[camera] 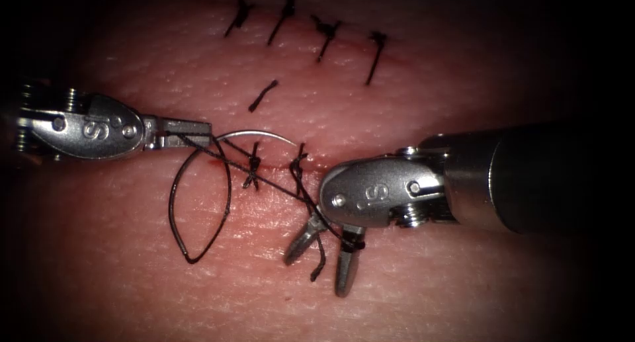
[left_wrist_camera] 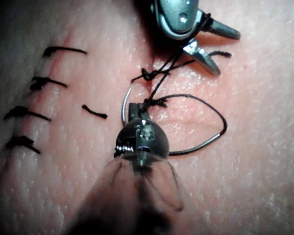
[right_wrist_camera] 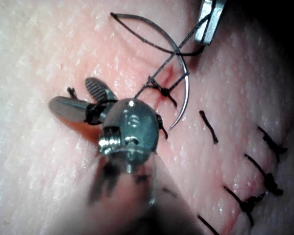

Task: Wound Closure
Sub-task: Grasp the suture tail

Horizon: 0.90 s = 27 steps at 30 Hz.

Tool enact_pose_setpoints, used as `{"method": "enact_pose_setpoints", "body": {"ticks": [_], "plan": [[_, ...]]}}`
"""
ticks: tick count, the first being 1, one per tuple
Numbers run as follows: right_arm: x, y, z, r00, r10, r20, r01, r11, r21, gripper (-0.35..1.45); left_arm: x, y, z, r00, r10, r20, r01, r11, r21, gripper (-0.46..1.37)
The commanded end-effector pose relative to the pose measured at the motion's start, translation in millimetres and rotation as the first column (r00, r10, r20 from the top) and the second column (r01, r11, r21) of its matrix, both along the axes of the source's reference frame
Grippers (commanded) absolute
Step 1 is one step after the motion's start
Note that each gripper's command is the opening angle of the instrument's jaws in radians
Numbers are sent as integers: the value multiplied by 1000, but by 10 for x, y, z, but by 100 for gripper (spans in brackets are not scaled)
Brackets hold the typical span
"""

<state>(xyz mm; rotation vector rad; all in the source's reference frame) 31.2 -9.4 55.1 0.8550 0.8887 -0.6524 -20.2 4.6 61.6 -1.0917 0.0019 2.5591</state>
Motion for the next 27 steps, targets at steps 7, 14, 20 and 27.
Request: {"method": "enact_pose_setpoints", "body": {"ticks": [7, 14, 20, 27], "plan": [[2, -1, -3, 1000, -10, -4, 10, 997, -77, 106, 0, -2, 1, 1000, 0, -2, 0, 1000, 1, -35], [-3, -17, -4, 999, -31, -13, 29, 992, -122, 98, 1, -2, 1, 1000, 0, -2, 0, 1000, 1, -35], [-3, -27, -3, 999, -49, -3, 48, 987, -154, 79, 1, -3, 3, 1000, -1, -3, 1, 1000, 0, -35], [-2, -31, 3, 993, -115, 33, 118, 979, -164, -35, 1, -7, 4, 1000, -2, -5, 2, 1000, -3, -35]]}}
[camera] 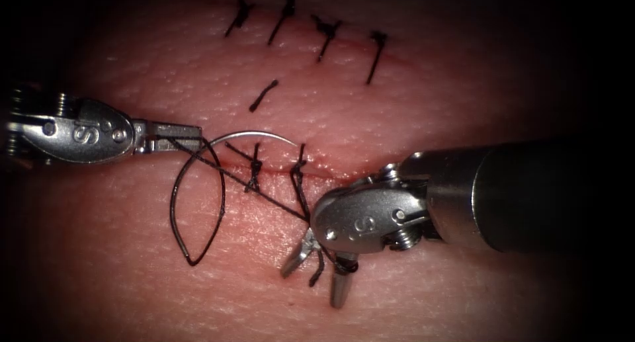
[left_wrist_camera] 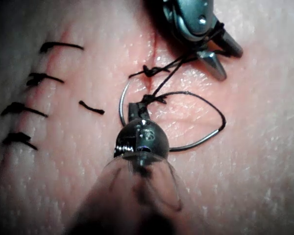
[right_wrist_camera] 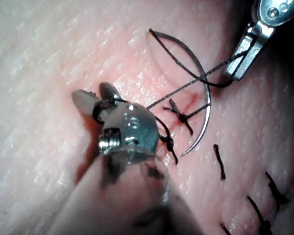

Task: Wound Closure
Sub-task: Grasp the suture tail, then tension the suture by pulling up with the right gripper and down with the left.

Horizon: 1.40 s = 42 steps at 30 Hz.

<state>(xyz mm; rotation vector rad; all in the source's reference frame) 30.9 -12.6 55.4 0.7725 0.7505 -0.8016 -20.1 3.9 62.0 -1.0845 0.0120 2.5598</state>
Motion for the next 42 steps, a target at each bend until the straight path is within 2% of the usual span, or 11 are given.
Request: {"method": "enact_pose_setpoints", "body": {"ticks": [1, 5, 7, 13, 15, 17, 22, 24, 28, 33, 42], "plan": [[-1, 4, -1, 1000, -5, -5, 5, 1000, 1, -35, 1, -2, 0, 1000, 3, 0, -3, 1000, 0, -35], [-3, 10, -5, 1000, 8, -20, -8, 1000, 26, -35, 6, -9, 1, 1000, 12, -3, -12, 1000, -6, -35], [-3, 15, -8, 998, 53, -32, -51, 997, 52, -35, 9, -13, 2, 1000, 11, -4, -11, 1000, -3, -35], [-8, 36, -26, 976, 213, -33, -204, 963, 177, -35, 32, -55, 0, 999, 27, -36, -27, 1000, 9, -35], [-9, 41, -30, 969, 244, -32, -233, 951, 205, -35, 38, -72, -4, 999, 34, -41, -34, 999, 17, -35], [-11, 49, -38, 956, 292, -30, -276, 928, 250, -35, 45, -102, -11, 998, 50, -47, -49, 998, 29, -35], [-12, 60, -45, 934, 356, -17, -334, 891, 309, -35, 51, -156, -28, 995, 87, -46, -85, 995, 44, -35], [-13, 66, -45, 924, 383, -12, -358, 873, 331, -35, 50, -187, -40, 992, 113, -53, -110, 993, 52, -35], [-16, 80, -38, 904, 427, 17, -406, 846, 345, -35, 41, -230, -65, 988, 146, -41, -144, 988, 60, -35], [-24, 100, -19, 876, 477, 66, -470, 816, 336, -35, 35, -269, -98, 985, 167, -35, -165, 985, 57, -35], [-32, 133, 13, 838, 536, 103, -539, 782, 313, -35, 38, -301, -113, 982, 183, -41, -181, 982, 52, -35]]}}
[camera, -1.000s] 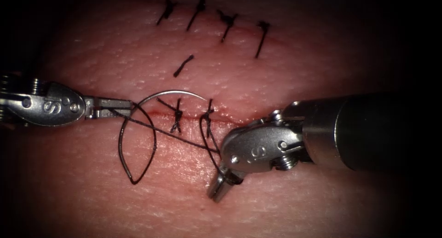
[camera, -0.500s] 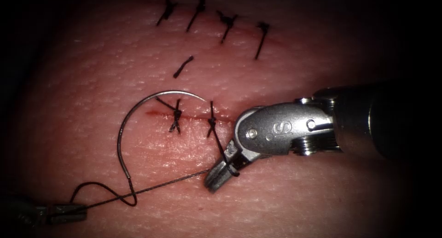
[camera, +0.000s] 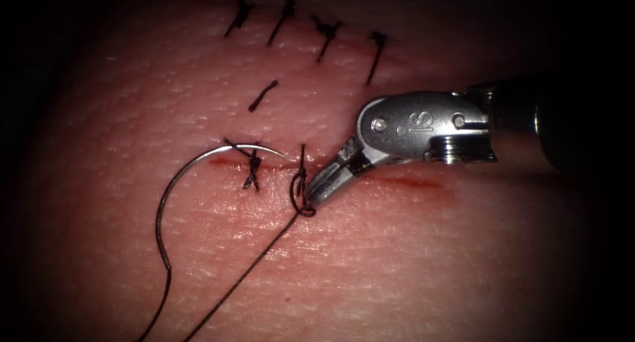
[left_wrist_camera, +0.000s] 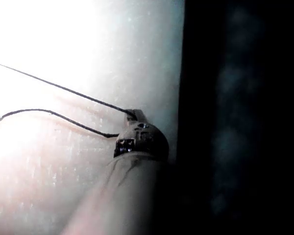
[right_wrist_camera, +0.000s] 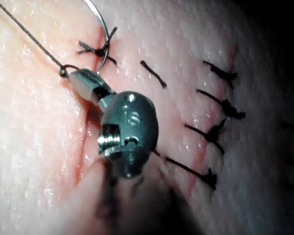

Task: Wound Closure
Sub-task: Tension the suture by pulling up with the right gripper and down with the left.

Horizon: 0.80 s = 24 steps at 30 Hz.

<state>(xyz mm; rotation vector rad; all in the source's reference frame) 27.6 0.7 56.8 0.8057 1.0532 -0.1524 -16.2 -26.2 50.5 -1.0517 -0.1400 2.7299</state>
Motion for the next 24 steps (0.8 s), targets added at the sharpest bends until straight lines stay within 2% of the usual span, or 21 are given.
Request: {"method": "enact_pose_setpoints", "body": {"ticks": [1, 8, 10, 12, 15, 20, 24], "plan": [[1, 5, 4, 1000, 19, 9, -19, 1000, -4, -35, -1, -5, 2, 1000, 8, 0, -8, 1000, -6, -35], [0, 30, 22, 993, 108, 56, -107, 994, -20, -35, -9, -36, 5, 1000, 7, 11, -7, 1000, 0, -35], [0, 35, 25, 986, 151, 72, -149, 988, -32, -35, -11, -42, 5, 1000, 1, 12, -1, 1000, 6, -35], [-1, 46, 29, 971, 213, 107, -210, 977, -41, -35, -13, -49, 6, 1000, 1, 13, -1, 1000, 6, -35], [-2, 53, 34, 957, 257, 133, -252, 966, -52, -35, -15, -58, 8, 1000, -4, 17, 3, 1000, 14, -35], [-1, 55, 41, 930, 324, 176, -309, 945, -110, -35, -14, -78, 11, 1000, -10, 22, 9, 1000, 19, -35], [3, 47, 44, 920, 333, 207, -297, 937, -185, -35, -14, -94, 8, 1000, -15, 21, 14, 1000, 18, -35]]}}
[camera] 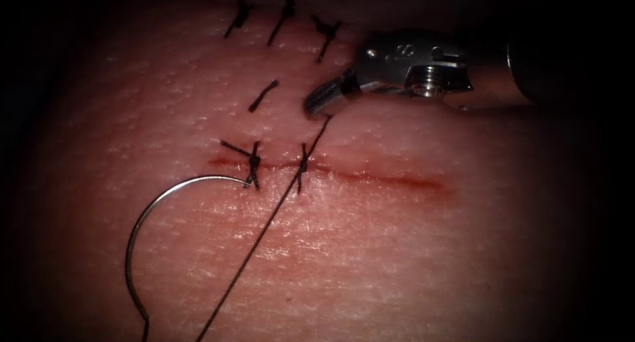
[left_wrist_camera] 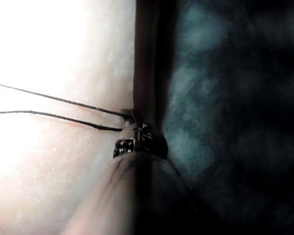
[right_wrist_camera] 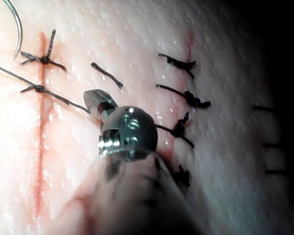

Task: Wound Closure
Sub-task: Tension the suture by pulling up with the right gripper and down with the left.

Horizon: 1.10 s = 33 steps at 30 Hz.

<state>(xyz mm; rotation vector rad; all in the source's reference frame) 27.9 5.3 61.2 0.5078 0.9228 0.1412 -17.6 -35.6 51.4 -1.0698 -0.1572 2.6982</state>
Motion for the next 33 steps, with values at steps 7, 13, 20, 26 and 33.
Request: {"method": "enact_pose_setpoints", "body": {"ticks": [7, 13, 20, 26, 33], "plan": [[8, -25, 5, 996, -37, 75, 51, 981, -187, -35, -5, -16, -8, 1000, -4, 8, 4, 1000, -6, -35], [7, -26, 0, 993, -36, 113, 69, 950, -304, -35, -12, -15, -12, 1000, -10, 18, 10, 1000, -8, -35], [4, -23, 0, 991, -17, 132, 64, 932, -358, -35, -21, -4, -18, 999, -23, 29, 23, 1000, -4, -35], [2, -28, 5, 991, -18, 134, 66, 930, -361, -35, -27, 8, -25, 999, -22, 38, 23, 1000, -17, -35], [-4, -23, 13, 992, -6, 125, 52, 929, -367, -35, -29, 11, -25, 999, -13, 39, 14, 1000, -23, -35]]}}
